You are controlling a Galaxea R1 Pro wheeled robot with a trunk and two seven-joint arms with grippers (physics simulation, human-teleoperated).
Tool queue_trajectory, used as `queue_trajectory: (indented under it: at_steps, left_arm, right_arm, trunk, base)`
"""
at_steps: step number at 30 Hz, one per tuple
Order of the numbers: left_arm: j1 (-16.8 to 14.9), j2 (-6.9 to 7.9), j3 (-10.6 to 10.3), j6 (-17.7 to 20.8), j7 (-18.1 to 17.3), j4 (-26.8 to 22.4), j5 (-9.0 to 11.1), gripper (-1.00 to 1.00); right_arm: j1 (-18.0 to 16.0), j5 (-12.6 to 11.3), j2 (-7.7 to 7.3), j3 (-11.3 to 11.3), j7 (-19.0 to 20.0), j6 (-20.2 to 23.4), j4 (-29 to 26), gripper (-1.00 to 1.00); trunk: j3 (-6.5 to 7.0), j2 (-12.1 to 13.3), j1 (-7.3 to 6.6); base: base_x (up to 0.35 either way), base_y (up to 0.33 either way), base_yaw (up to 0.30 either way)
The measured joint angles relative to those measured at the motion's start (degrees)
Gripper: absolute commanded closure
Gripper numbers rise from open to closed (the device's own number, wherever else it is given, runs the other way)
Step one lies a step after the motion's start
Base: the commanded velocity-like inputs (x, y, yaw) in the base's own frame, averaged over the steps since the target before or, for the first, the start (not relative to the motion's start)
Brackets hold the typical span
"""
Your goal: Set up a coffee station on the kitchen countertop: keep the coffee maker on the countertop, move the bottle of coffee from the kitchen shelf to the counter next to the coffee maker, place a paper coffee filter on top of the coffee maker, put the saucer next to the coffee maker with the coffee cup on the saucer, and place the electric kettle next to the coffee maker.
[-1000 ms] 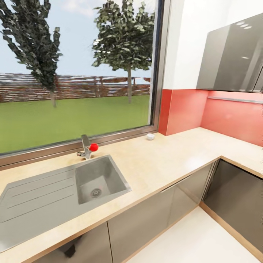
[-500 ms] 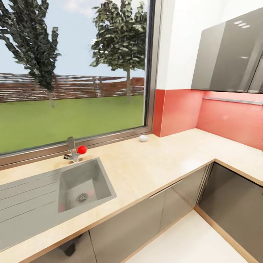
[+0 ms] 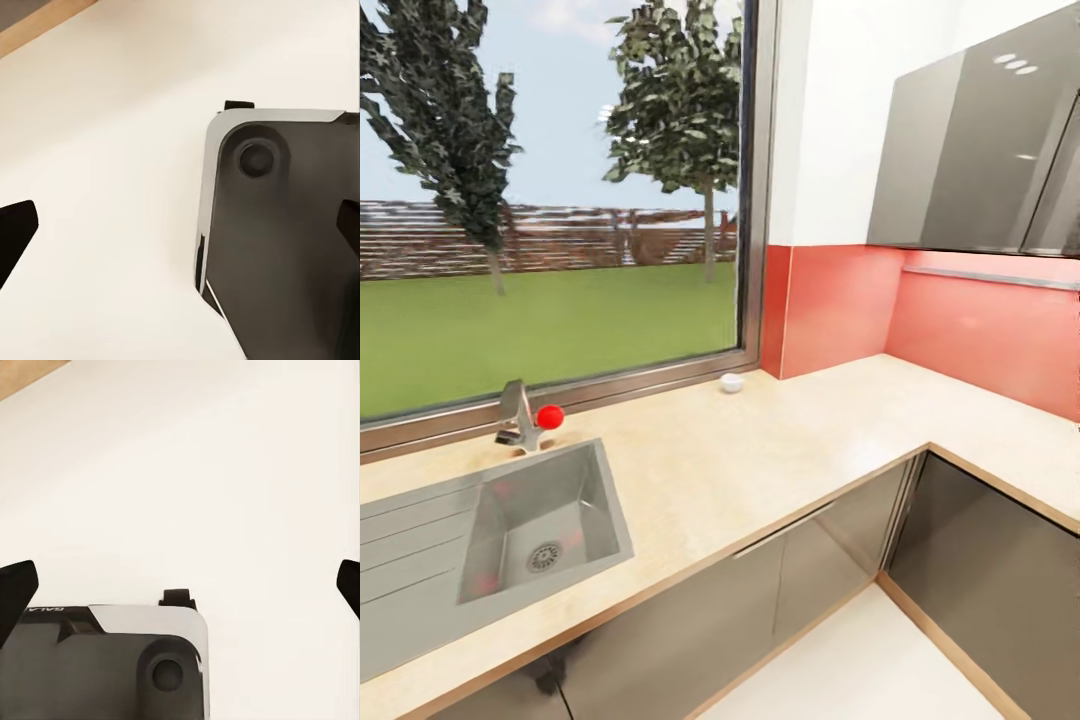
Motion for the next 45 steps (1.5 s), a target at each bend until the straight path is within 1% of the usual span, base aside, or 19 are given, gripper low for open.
queue_trajectory:
  at_steps: [5,19,32,45]
  left_arm:
    - [0.0,0.00,0.0,0.0,0.0,0.0,0.0,-1.00]
    - [0.0,0.00,0.0,0.0,0.0,0.0,0.0,-1.00]
    - [0.0,0.00,0.0,0.0,0.0,-0.1,0.1,-1.00]
    - [0.0,0.00,0.0,0.0,0.0,-0.1,0.0,-1.00]
  right_arm:
    - [0.0,0.0,0.01,0.0,0.0,0.0,0.0,-1.00]
    - [0.0,0.0,0.01,0.0,0.0,0.0,0.0,-1.00]
    - [0.0,0.0,0.01,0.0,0.0,0.0,0.0,-1.00]
    - [0.0,0.1,-0.39,0.1,0.1,0.0,0.0,-1.00]
  trunk:
    - [0.00,0.0,0.00]
    - [0.00,0.0,0.01]
    - [0.00,0.0,0.03]
    - [0.00,0.0,0.02]
  base:
    - [0.101,-0.266,0.098]
    - [0.046,-0.272,0.269]
    - [-0.209,-0.216,0.264]
    - [-0.178,-0.227,0.033]
